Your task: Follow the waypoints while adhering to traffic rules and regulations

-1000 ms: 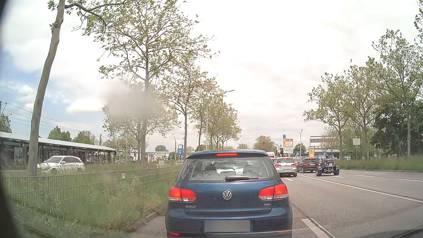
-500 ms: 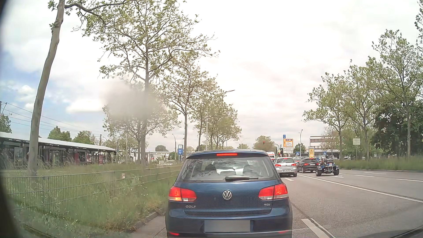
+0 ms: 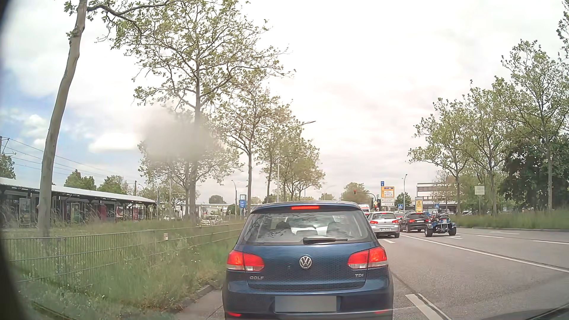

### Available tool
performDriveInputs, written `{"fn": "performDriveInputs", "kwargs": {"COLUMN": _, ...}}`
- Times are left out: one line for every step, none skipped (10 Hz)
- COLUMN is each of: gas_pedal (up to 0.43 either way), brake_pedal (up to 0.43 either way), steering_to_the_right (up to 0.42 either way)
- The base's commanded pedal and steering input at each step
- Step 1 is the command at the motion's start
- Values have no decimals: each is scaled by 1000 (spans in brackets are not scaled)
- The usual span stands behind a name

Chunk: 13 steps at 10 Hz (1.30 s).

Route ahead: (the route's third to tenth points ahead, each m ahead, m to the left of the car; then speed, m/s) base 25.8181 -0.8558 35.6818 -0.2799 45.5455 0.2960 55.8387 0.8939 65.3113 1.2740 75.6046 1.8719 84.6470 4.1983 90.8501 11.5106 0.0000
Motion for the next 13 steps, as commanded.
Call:
{"fn": "performDriveInputs", "kwargs": {"gas_pedal": 0, "brake_pedal": 244, "steering_to_the_right": -3}}
{"fn": "performDriveInputs", "kwargs": {"gas_pedal": 0, "brake_pedal": 244, "steering_to_the_right": -3}}
{"fn": "performDriveInputs", "kwargs": {"gas_pedal": 0, "brake_pedal": 250, "steering_to_the_right": -4}}
{"fn": "performDriveInputs", "kwargs": {"gas_pedal": 0, "brake_pedal": 250, "steering_to_the_right": -3}}
{"fn": "performDriveInputs", "kwargs": {"gas_pedal": 0, "brake_pedal": 250, "steering_to_the_right": -4}}
{"fn": "performDriveInputs", "kwargs": {"gas_pedal": 0, "brake_pedal": 244, "steering_to_the_right": -4}}
{"fn": "performDriveInputs", "kwargs": {"gas_pedal": 0, "brake_pedal": 244, "steering_to_the_right": -4}}
{"fn": "performDriveInputs", "kwargs": {"gas_pedal": 0, "brake_pedal": 244, "steering_to_the_right": -3}}
{"fn": "performDriveInputs", "kwargs": {"gas_pedal": 0, "brake_pedal": 250, "steering_to_the_right": -4}}
{"fn": "performDriveInputs", "kwargs": {"gas_pedal": 0, "brake_pedal": 244, "steering_to_the_right": -4}}
{"fn": "performDriveInputs", "kwargs": {"gas_pedal": 0, "brake_pedal": 244, "steering_to_the_right": -4}}
{"fn": "performDriveInputs", "kwargs": {"gas_pedal": 0, "brake_pedal": 244, "steering_to_the_right": -3}}
{"fn": "performDriveInputs", "kwargs": {"gas_pedal": 0, "brake_pedal": 250, "steering_to_the_right": -3}}
